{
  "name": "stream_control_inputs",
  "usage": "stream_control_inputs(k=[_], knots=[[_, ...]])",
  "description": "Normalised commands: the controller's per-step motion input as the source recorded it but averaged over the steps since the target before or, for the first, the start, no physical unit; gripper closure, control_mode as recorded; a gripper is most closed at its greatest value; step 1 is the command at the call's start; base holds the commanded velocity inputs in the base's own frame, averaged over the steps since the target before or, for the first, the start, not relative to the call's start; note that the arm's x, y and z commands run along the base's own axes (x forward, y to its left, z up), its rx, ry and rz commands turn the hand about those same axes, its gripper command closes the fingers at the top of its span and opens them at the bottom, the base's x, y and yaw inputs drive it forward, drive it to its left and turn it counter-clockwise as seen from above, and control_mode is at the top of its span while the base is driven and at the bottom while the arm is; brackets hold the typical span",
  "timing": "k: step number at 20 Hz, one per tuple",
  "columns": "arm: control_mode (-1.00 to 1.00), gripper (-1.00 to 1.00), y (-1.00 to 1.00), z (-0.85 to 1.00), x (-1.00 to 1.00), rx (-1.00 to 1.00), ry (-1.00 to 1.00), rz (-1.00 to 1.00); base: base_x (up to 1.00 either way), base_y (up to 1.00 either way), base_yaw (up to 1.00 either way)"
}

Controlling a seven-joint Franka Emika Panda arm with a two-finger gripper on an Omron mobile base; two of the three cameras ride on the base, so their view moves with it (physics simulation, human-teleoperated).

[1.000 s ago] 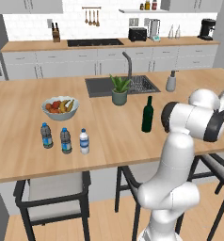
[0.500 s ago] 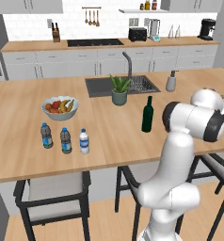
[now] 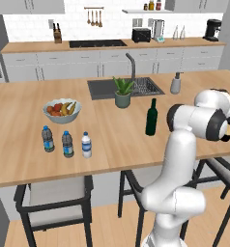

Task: Move the plastic bottles in the middle to the plastics group, and the glass bottles in the middle to the glass group.

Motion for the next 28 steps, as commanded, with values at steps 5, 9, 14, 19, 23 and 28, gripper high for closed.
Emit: stream_control_inputs(k=[5,9,14,19,23,28], knots=[[-1.00,1.00,-0.47,0.00,0.00,0.00,0.01,-0.05,0.00,0.00,0.00],[-1.00,1.00,-0.40,0.00,0.00,0.00,0.02,-0.07,0.00,0.00,0.00],[-1.00,1.00,-0.28,-0.02,0.00,0.00,0.03,-0.04,0.00,0.00,0.00],[-1.00,1.00,-0.09,-0.09,0.00,0.00,0.11,0.00,0.00,0.00,0.00],[-1.00,1.00,-0.03,-0.24,0.00,0.00,0.02,0.00,0.00,0.00,0.00],[-1.00,1.00,0.00,-0.09,0.08,0.00,0.00,0.00,0.00,0.00,0.00]])
